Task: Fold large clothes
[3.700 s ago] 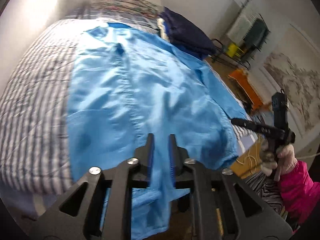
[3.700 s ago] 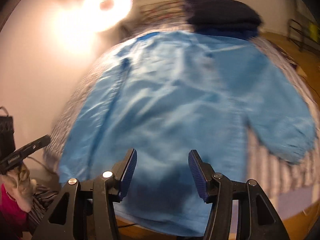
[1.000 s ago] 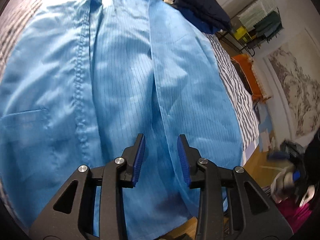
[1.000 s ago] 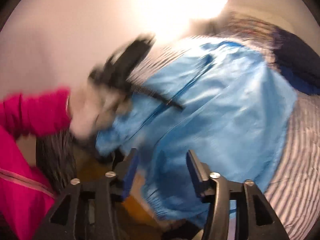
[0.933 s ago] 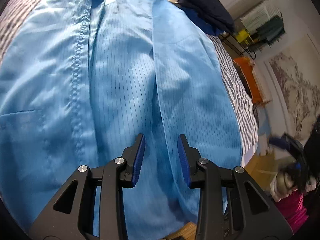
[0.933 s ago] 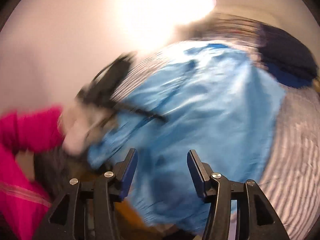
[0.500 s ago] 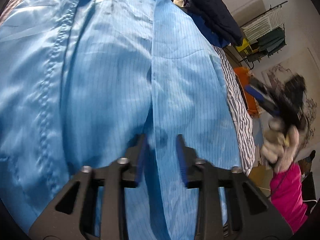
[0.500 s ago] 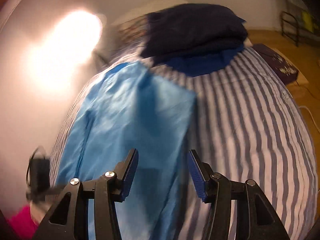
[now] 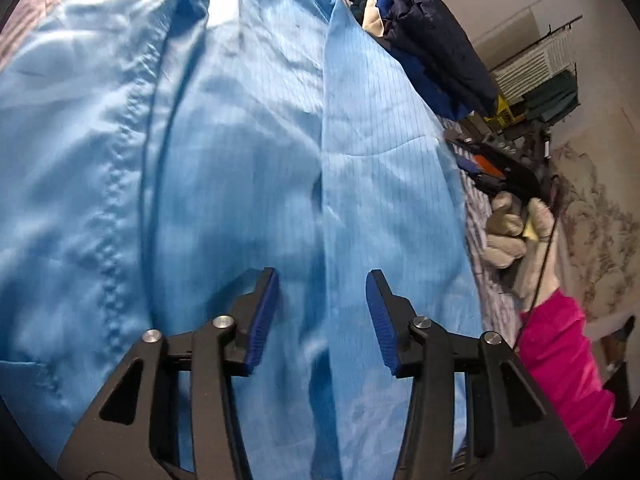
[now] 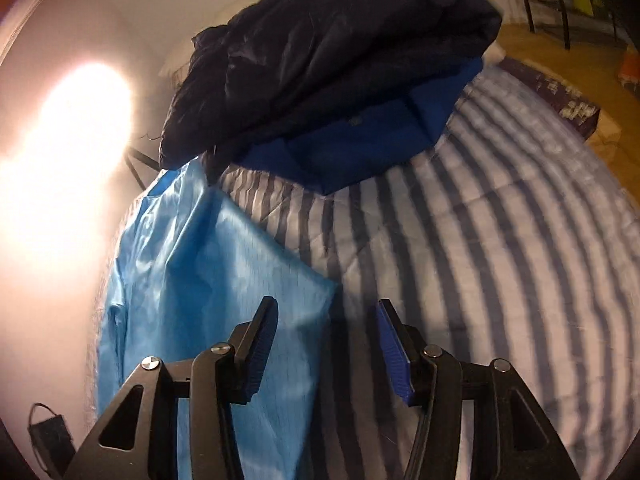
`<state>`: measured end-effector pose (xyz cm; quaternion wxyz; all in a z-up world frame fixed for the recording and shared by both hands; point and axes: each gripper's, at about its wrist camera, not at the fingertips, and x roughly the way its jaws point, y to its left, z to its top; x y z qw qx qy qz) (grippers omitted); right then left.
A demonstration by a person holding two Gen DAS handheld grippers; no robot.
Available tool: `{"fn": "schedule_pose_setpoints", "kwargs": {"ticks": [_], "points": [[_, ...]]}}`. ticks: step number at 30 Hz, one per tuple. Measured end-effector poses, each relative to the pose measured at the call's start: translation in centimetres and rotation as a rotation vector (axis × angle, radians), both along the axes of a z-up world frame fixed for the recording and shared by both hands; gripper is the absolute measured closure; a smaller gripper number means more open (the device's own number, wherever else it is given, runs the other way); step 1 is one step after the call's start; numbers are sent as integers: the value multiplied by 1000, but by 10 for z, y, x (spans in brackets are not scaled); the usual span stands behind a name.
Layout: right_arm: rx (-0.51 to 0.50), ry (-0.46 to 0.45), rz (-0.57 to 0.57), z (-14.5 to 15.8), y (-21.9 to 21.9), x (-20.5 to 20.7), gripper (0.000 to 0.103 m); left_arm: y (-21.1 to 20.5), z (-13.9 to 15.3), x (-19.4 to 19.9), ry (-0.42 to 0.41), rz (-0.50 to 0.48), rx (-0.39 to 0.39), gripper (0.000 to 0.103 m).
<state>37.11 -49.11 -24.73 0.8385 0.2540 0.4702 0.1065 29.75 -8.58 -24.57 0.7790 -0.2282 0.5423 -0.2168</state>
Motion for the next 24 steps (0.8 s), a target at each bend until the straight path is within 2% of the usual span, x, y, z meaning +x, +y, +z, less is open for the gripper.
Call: {"fn": "schedule_pose_setpoints", "kwargs": {"ticks": [1, 2, 4, 5, 8, 10, 14, 19, 22, 24], "points": [[1, 1, 8, -2, 3, 2, 61, -1, -1, 2, 4, -5, -10, 75], [-6, 0, 20, -4, 5, 4, 66, -3, -2, 4, 10, -10, -15, 93], [-3, -8, 35, -5, 9, 5, 72, -6, -3, 6, 12, -17, -23, 99], [5, -16, 41, -5, 11, 5, 79, -9, -2, 7, 4, -20, -12, 103], [-12, -30, 53, -2, 15, 5, 99, -14, 5, 0, -34, -26, 22, 103], [-52, -37, 55, 0, 21, 6, 103, -10, 12, -10, -56, -20, 33, 103], [-83, -53, 47, 4, 28, 8, 103, -5, 14, -26, -67, -27, 51, 103], [-117, -71, 32, 9, 30, 14, 103, -14, 8, -15, -55, -7, 55, 103], [-162, -88, -15, 18, 24, 23, 103, -24, 5, -11, -45, -32, 75, 103], [-131, -70, -44, 13, 19, 30, 103, -30, -2, -23, -27, -64, 96, 103]]}}
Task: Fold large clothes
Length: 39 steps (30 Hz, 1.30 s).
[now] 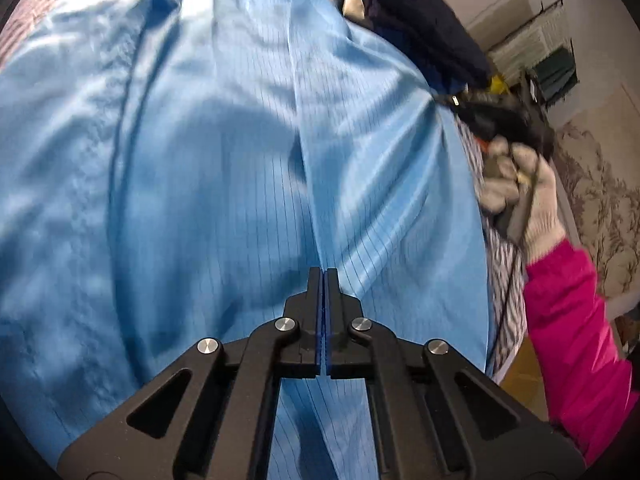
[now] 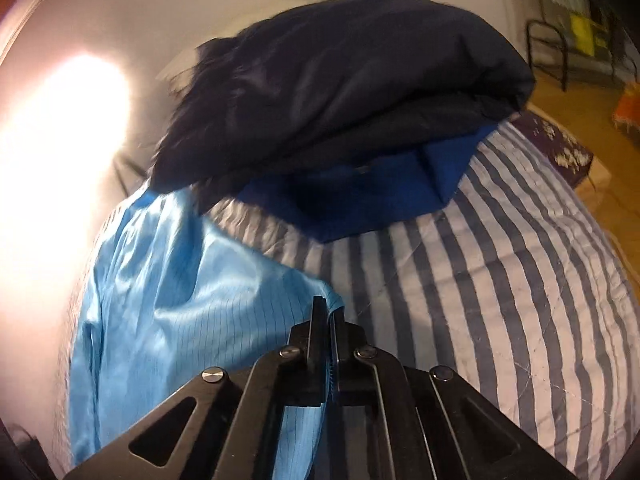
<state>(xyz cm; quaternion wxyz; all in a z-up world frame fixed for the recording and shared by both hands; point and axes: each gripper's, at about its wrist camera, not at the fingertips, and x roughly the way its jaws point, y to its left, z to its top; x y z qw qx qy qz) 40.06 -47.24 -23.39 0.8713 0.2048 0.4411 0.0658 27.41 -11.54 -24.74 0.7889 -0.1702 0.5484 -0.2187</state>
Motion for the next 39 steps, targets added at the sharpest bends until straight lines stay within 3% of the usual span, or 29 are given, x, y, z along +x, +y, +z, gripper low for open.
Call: {"fn": "schedule_pose_setpoints", "kwargs": {"ticks": [4, 7, 10, 15, 16, 18, 20, 22, 24, 30, 35, 39], "points": [[-40, 26, 45, -13, 14, 3, 103, -6, -1, -24, -25, -36, 40, 103], [-49, 29, 66, -15, 21, 5, 103, -9, 1, -21, -39, -28, 55, 103], [-34, 34, 41, -15, 14, 5, 103, -9, 4, -7, -52, -8, 67, 103], [40, 45, -17, -17, -8, -1, 103, -12, 0, -9, -31, -73, 112, 103], [35, 49, -8, -17, -6, -1, 100, -12, 2, -11, -35, -76, 115, 103], [55, 78, 7, -13, -7, -6, 79, -7, 5, -10, -21, -44, 96, 103], [88, 61, 20, -1, -12, -17, 78, 5, 10, -13, -19, -18, 47, 103], [95, 42, 51, 19, -16, -30, 77, 14, 18, -20, -47, -6, 28, 93], [125, 0, 93, 46, -23, -59, 68, 12, 26, -27, -53, -9, 9, 76], [175, 1, 205, 84, -25, -152, 67, 23, 32, -53, -26, -34, -12, 75], [226, 109, 327, 60, 2, -246, 67, 17, 19, -70, 30, -60, -24, 75], [223, 200, 377, 20, 33, -282, 66, 15, 8, -82, 57, -70, -21, 75]]}}
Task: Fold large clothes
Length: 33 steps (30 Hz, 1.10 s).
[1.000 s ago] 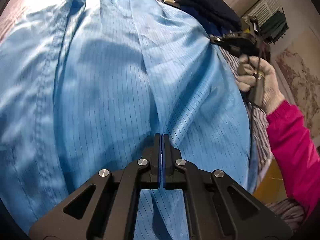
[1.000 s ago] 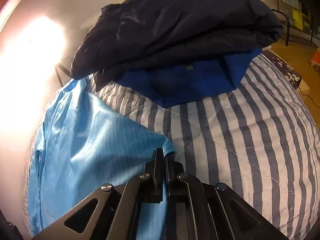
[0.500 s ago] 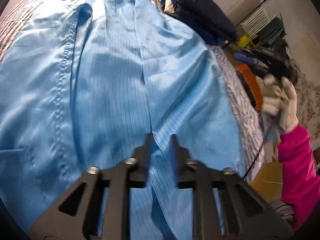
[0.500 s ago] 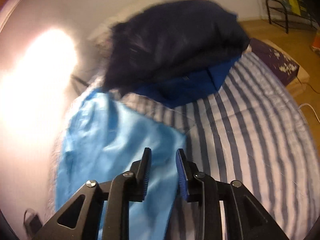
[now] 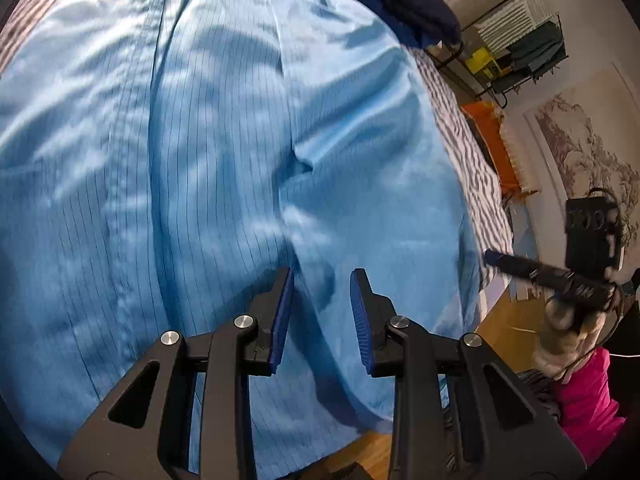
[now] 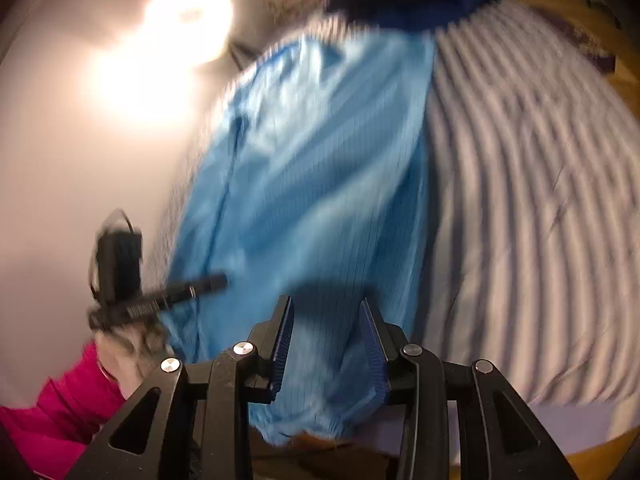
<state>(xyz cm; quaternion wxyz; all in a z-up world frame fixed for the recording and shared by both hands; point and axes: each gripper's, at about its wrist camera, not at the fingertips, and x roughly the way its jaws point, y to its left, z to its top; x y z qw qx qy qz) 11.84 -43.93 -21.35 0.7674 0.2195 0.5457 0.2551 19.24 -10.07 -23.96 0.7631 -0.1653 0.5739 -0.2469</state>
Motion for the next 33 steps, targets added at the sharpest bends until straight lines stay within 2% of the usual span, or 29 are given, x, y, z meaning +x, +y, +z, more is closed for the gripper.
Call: {"fn": "schedule_pose_setpoints", "kwargs": {"ticks": [2, 6, 7, 8, 9, 11, 12, 16, 17, 20, 22, 23, 24, 25, 27, 29, 33], "points": [[-31, 46, 27, -17, 15, -2, 66, 1, -4, -3, 6, 7, -17, 76], [-42, 67, 55, -28, 32, 7, 67, 1, -6, -7, 4, 5, -27, 92], [-50, 74, 56, -30, 35, 11, 69, 1, -7, -8, 3, 2, -28, 94], [-52, 81, 54, -32, 38, 13, 77, -1, -8, -9, 2, -3, -28, 98], [-52, 87, 51, -34, 40, 13, 90, -2, -9, -10, 2, -7, -26, 98], [-67, 84, 47, -35, 42, 14, 99, -4, -10, -11, -2, -8, -23, 101], [-78, 74, 45, -34, 43, 13, 102, -4, -11, -10, -3, -8, -22, 101], [-111, 3, 27, -19, 35, -4, 103, -7, -10, -11, -10, -14, -14, 102], [-96, -5, 14, -18, 31, -5, 102, -7, -10, -12, -12, -16, -9, 102], [-71, -1, -10, -18, 23, -5, 88, -9, -11, -12, -20, -18, 3, 102], [-52, 23, -21, -23, 20, -4, 70, -10, -11, -12, -23, -21, 5, 102], [-43, 45, -22, -27, 20, -3, 56, -10, -11, -11, -23, -20, 6, 102], [-30, 60, -22, -30, 20, -2, 55, -11, -12, -11, -23, -20, 5, 102], [-18, 66, -23, -32, 20, -2, 57, -11, -11, -11, -23, -21, 6, 102], [-56, 51, -11, -33, 27, -2, 90, -14, -11, -12, -24, -23, 4, 102], [-94, 56, -5, -34, 33, -2, 102, -19, -9, -14, -23, -28, -5, 103], [-183, 18, -26, -16, 25, -13, 103, -40, 0, -27, -46, -82, -34, 103]]}}
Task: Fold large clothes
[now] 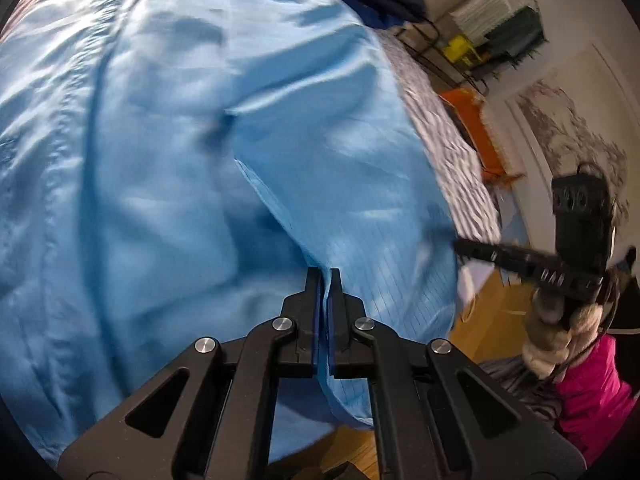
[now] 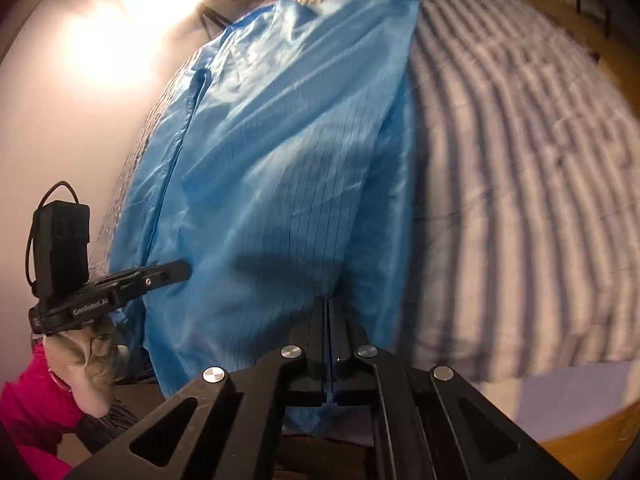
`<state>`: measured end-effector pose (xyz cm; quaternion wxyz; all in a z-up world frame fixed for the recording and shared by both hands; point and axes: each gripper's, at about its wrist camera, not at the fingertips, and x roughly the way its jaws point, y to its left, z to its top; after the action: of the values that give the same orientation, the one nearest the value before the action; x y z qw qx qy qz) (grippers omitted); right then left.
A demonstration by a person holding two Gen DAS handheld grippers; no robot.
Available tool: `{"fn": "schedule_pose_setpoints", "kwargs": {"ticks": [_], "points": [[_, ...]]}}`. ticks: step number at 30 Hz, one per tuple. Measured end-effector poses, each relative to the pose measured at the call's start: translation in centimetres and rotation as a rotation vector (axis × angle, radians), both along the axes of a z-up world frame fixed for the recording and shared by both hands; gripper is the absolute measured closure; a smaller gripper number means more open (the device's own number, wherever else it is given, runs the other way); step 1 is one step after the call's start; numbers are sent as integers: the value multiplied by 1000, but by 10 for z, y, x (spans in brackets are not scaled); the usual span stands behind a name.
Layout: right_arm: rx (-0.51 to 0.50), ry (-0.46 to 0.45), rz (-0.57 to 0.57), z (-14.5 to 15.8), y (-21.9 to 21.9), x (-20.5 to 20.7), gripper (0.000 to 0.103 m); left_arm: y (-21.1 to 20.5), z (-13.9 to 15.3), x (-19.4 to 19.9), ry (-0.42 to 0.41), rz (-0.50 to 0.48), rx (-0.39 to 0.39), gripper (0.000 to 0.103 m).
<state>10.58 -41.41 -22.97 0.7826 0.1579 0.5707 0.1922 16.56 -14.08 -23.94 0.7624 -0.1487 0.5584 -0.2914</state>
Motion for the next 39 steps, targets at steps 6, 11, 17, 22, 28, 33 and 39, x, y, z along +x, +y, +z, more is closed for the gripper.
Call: {"fn": "schedule_pose_setpoints", "kwargs": {"ticks": [6, 11, 17, 22, 28, 33, 39], "points": [[-44, -29, -88, 15, -35, -7, 103, -15, -14, -3, 10, -28, 25, 103], [-62, 59, -46, -12, -24, -1, 99, -12, -4, -5, -5, -49, 47, 103], [-58, -74, -42, 38, -26, -8, 79, 12, 42, -11, -54, -68, 23, 103], [-26, -215, -17, 99, -19, -17, 73, 52, 108, -5, -125, -46, -9, 102], [56, -354, 41, 175, -5, -23, 71, 114, 212, 15, -289, 20, 15, 94], [76, -430, 58, 222, 10, -8, 67, 158, 284, 64, -407, 107, 71, 93], [20, -520, 54, 248, 22, 48, 47, 180, 313, 153, -433, 178, 74, 82]]}}
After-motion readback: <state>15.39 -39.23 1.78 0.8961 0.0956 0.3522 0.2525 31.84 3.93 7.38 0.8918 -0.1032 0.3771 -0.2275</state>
